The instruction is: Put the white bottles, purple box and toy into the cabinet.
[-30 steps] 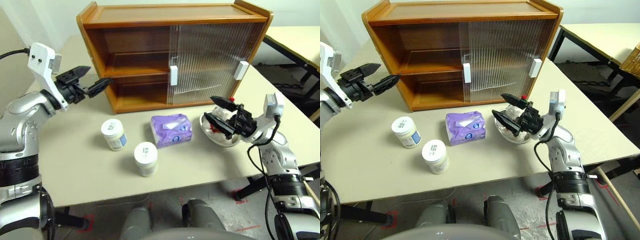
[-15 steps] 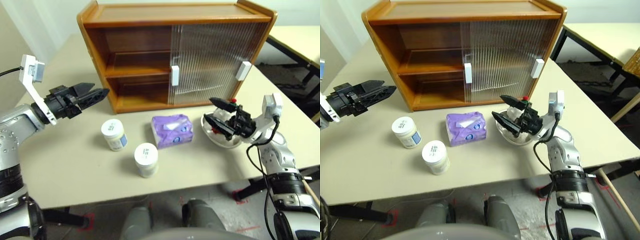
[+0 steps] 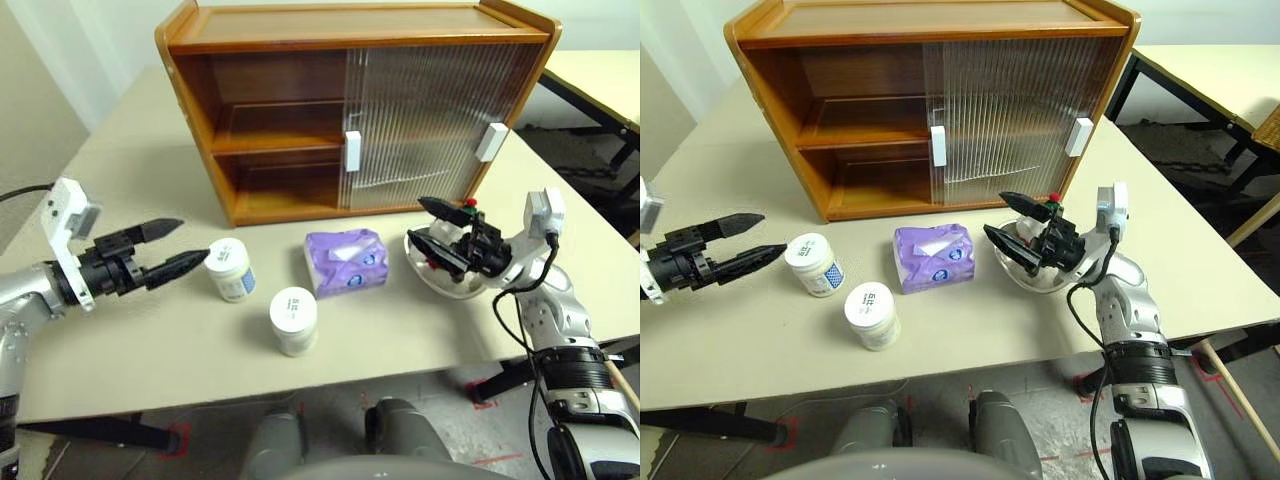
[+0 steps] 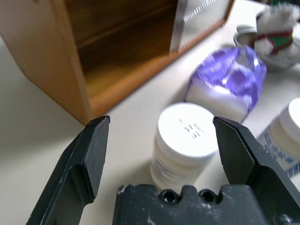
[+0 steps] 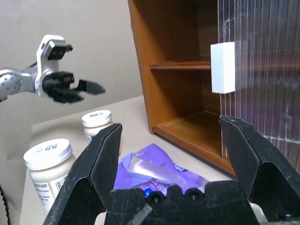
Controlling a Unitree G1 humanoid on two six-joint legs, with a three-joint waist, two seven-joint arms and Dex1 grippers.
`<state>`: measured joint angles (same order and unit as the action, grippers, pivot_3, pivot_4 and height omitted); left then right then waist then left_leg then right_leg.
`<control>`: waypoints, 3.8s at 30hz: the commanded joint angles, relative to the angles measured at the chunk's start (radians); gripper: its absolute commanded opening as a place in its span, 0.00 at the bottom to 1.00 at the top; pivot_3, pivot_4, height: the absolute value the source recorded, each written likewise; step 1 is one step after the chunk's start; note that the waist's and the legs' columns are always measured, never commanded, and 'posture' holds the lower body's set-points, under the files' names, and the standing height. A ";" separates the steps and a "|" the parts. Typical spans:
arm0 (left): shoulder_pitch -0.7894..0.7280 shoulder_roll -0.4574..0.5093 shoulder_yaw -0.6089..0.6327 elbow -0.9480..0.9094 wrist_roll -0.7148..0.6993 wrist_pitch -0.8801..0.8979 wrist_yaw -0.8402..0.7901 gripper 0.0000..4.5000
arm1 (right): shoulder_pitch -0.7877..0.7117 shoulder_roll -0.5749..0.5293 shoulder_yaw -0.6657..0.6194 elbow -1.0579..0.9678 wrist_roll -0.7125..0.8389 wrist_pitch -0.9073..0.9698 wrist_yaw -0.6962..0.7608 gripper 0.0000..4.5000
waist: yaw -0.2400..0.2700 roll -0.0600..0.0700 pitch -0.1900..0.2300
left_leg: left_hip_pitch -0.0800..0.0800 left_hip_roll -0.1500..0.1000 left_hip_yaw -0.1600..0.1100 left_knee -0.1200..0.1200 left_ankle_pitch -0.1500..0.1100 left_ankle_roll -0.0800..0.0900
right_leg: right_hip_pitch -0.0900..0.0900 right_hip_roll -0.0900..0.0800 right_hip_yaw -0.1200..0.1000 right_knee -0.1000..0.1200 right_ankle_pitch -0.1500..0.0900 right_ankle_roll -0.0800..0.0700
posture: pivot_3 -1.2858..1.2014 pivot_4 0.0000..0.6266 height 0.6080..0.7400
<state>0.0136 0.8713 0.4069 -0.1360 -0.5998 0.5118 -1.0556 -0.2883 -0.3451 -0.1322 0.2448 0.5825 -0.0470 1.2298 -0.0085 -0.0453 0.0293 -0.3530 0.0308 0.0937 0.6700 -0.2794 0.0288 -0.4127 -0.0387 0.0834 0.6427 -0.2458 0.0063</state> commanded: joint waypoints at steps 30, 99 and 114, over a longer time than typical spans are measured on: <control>-0.008 -0.172 -0.279 0.229 0.212 -0.272 -0.019 0.99 | 0.035 -0.014 0.007 -0.112 -0.006 0.067 -0.061 1.00 | 0.000 -0.001 -0.001 | 0.001 -0.001 0.000 -0.003 0.000 0.000 | 0.000 0.002 0.000 -0.001 -0.002 0.001 | 0.55 0.00 1.00; -0.511 -0.557 -0.473 0.484 0.477 -0.247 0.476 0.69 | 0.074 0.004 0.028 -0.157 -0.008 0.068 -0.068 1.00 | 0.019 -0.001 -0.001 | -0.003 -0.001 0.000 -0.003 0.003 0.005 | 0.002 0.003 0.000 -0.003 0.002 0.006 | 0.53 0.00 1.00; -0.700 -0.624 -0.436 0.823 0.537 -0.342 0.654 0.69 | 0.082 0.000 0.041 -0.164 -0.007 0.061 -0.077 1.00 | -0.001 -0.003 0.000 | -0.003 -0.001 -0.001 -0.002 0.003 0.005 | 0.002 0.004 0.000 -0.005 0.002 0.007 | 0.53 0.00 1.00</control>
<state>-0.6606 0.2555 -0.0392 0.6557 -0.0747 0.2038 -0.4247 -0.2141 -0.3398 -0.0923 0.0813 0.5752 0.0192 1.1482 -0.0091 -0.0481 0.0293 -0.3563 0.0294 0.0931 0.6674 -0.2764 0.0341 -0.4110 -0.0352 0.0836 0.6375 -0.2434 0.0130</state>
